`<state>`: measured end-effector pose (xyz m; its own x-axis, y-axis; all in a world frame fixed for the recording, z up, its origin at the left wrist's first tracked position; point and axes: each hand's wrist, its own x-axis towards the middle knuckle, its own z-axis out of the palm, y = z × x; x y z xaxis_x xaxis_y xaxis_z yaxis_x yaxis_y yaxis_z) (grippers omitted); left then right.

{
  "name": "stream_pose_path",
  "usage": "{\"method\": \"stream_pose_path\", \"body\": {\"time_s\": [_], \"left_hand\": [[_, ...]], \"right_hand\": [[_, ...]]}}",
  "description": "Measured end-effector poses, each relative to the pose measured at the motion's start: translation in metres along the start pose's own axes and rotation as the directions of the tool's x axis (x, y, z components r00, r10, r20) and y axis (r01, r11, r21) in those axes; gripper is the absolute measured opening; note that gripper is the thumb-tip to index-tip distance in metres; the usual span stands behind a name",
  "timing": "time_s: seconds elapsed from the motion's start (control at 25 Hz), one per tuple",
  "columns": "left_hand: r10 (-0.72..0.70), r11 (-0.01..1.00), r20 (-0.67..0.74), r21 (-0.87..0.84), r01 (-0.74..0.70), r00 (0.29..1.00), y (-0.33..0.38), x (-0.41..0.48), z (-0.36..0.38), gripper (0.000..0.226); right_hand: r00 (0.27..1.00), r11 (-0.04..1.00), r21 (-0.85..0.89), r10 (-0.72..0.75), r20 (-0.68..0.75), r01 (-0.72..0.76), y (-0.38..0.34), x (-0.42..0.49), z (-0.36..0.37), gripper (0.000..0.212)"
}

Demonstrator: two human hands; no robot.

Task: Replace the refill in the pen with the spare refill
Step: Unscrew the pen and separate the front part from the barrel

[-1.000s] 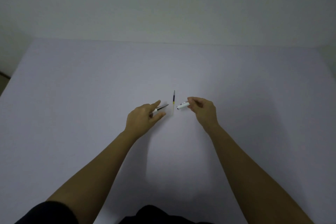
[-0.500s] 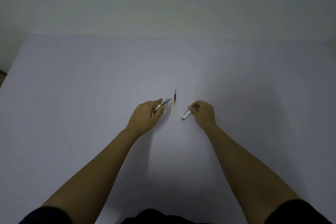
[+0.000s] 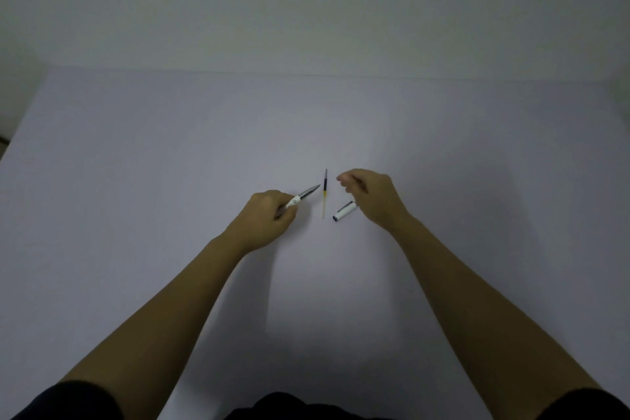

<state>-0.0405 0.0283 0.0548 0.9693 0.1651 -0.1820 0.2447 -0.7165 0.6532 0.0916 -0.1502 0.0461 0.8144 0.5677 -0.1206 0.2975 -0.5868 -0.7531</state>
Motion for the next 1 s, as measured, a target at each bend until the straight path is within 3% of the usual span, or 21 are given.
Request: {"method": "stream_pose_path", "body": {"time_s": [0.16, 0.28, 0.48, 0.64, 0.8, 1.0], "left_hand": [[0.098, 0.985, 0.122, 0.128, -0.113, 0.988, 0.006, 0.001, -0.013, 0.025], [0.107, 0.987, 0.125, 0.105, -0.120, 0.986, 0.014, 0.000, -0.019, 0.029], [0.108, 0.992, 0.101, 0.051, -0.114, 0.989, 0.017, -0.004, -0.023, 0.024], [0.124, 0.992, 0.038, 0.030, -0.126, 0.992, 0.019, -0.005, -0.027, 0.028], [0.158, 0.986, 0.017, 0.044, -0.159, 0.987, 0.022, -0.008, -0.031, 0.026], [0.170, 0.985, -0.023, 0.029, -0.169, 0.985, 0.027, -0.008, -0.032, 0.025]], "right_hand": [[0.926, 0.966, -0.186, -0.104, 0.364, 0.182, -0.030, -0.002, -0.014, 0.030], [0.894, 0.938, -0.275, -0.074, 0.441, 0.213, -0.038, -0.003, -0.016, 0.033], [0.896, 0.928, -0.253, -0.148, 0.418, 0.272, -0.046, -0.005, -0.024, 0.022], [0.911, 0.907, -0.188, -0.326, 0.252, 0.377, -0.050, -0.009, -0.026, 0.017], [0.933, 0.948, -0.176, -0.204, 0.298, 0.264, -0.051, -0.011, -0.029, 0.023], [0.929, 0.945, -0.046, -0.310, 0.201, 0.325, -0.052, -0.014, -0.034, 0.016]]}}
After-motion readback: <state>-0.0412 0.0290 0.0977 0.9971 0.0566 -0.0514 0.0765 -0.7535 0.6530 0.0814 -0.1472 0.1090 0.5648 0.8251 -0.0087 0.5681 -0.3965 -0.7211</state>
